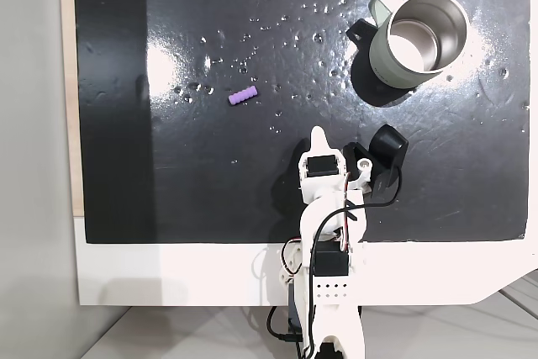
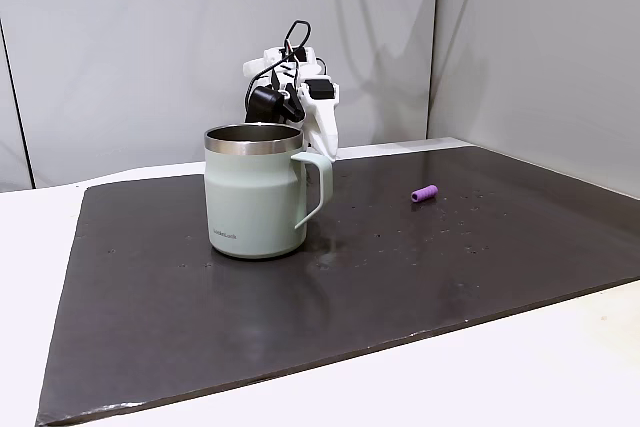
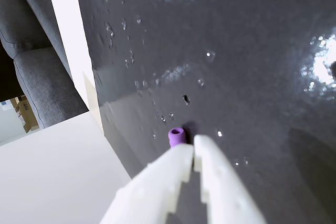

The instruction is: Grasp a pengrip and put it in the cup.

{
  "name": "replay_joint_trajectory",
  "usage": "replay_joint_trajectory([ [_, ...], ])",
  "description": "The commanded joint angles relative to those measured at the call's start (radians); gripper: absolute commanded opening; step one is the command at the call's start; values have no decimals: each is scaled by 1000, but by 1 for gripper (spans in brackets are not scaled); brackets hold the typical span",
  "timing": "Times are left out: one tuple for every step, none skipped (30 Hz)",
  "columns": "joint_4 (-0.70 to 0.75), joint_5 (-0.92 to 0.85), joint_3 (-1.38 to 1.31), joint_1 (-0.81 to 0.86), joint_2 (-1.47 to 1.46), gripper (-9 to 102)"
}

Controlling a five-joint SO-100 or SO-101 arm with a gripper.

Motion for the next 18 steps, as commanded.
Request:
replay_joint_trajectory([
  [2, 11, -2, -11, 15, 0],
  [2, 11, -2, -11, 15, 0],
  [2, 11, -2, -11, 15, 0],
  [2, 11, -2, -11, 15, 0],
  [2, 11, -2, -11, 15, 0],
  [2, 11, -2, -11, 15, 0],
  [2, 11, -2, -11, 15, 0],
  [2, 9, -2, -11, 15, 0],
  [2, 9, -2, -11, 15, 0],
  [2, 9, -2, -11, 15, 0],
  [2, 9, -2, -11, 15, 0],
  [2, 6, -3, -9, 15, 0],
  [2, -6, -11, -3, 15, 0],
  [3, -15, -31, 5, 15, 0],
  [15, -21, -66, 8, 15, 0],
  [37, -44, -114, 3, 15, 0],
  [63, -61, -160, -8, 15, 0],
  [81, -80, -199, -26, 5, 0],
])
